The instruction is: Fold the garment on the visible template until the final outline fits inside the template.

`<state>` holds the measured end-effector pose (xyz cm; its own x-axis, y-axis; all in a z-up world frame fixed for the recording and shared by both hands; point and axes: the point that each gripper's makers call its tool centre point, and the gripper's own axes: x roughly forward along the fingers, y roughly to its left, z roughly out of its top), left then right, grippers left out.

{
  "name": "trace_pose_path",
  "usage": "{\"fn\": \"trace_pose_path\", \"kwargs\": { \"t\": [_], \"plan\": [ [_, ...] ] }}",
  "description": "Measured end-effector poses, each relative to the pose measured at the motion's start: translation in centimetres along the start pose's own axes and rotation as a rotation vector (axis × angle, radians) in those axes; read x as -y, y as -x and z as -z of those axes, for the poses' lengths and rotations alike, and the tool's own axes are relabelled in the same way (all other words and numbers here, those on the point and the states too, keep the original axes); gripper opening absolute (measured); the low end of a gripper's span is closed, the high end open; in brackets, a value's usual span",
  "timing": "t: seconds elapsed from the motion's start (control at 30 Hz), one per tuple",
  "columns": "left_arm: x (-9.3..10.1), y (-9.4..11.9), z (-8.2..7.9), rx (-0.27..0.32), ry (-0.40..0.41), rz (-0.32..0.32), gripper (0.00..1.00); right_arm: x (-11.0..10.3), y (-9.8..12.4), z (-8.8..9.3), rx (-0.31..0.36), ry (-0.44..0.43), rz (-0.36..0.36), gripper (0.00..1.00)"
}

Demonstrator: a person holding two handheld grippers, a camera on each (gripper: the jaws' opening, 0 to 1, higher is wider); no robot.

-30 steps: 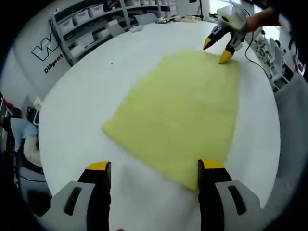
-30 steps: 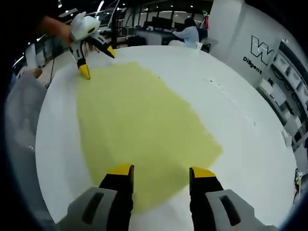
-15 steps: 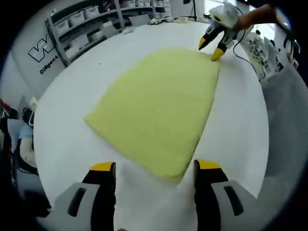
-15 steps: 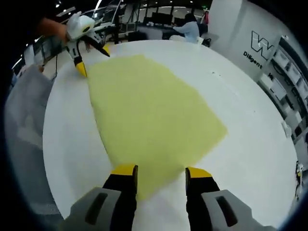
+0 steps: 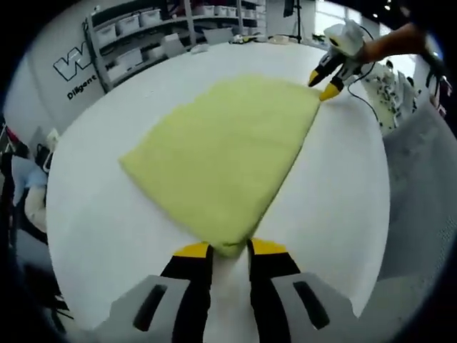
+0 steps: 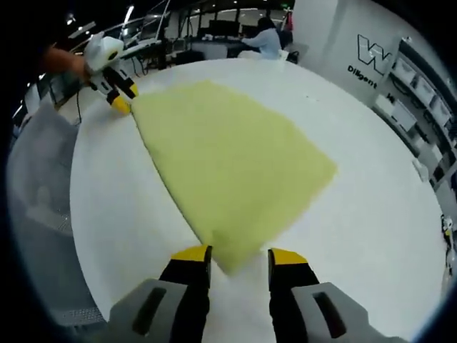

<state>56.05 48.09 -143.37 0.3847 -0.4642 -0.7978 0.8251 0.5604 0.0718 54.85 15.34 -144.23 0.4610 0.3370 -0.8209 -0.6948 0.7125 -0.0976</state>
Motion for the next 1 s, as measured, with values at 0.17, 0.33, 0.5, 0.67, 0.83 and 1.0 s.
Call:
{"fn": "trace_pose_path", "kwargs": {
  "t": [0.17, 0.33, 0.5, 0.67, 0.83, 1.0],
  "plan": [
    [-0.2, 0.1, 0.5, -0.004, 0.0, -0.01, 0.05, -0.4, 0.2, 0.3, 0.009, -0.09, -0.02, 0.16],
    [-0.3, 0.1, 0.5, 0.0, 0.008, -0.016, 0.02, -0.6, 0.0, 0.2, 0.019, -0.137, -0.014, 0.07],
    [-0.4, 0.2, 0.7, -0.016, -0.005, -0.03, 0.01, -0.4, 0.0, 0.2, 0.02, -0.149, -0.001, 0.0],
    [-0.9, 0.4, 0.9, -0.03, -0.062, -0.052, 0.0, -0.2, 0.1, 0.6, -0.02, -0.118, 0.006, 0.0],
    [-1.2, 0.7, 1.2, -0.045, -0.092, -0.068, 0.0, -0.3, 0.0, 0.7, -0.041, -0.077, 0.019, 0.0],
    [-1.0, 1.8, 2.7, -0.066, -0.05, -0.064, 0.01, -0.5, -0.1, 0.9, -0.049, -0.041, 0.014, 0.0]
  ]
}}
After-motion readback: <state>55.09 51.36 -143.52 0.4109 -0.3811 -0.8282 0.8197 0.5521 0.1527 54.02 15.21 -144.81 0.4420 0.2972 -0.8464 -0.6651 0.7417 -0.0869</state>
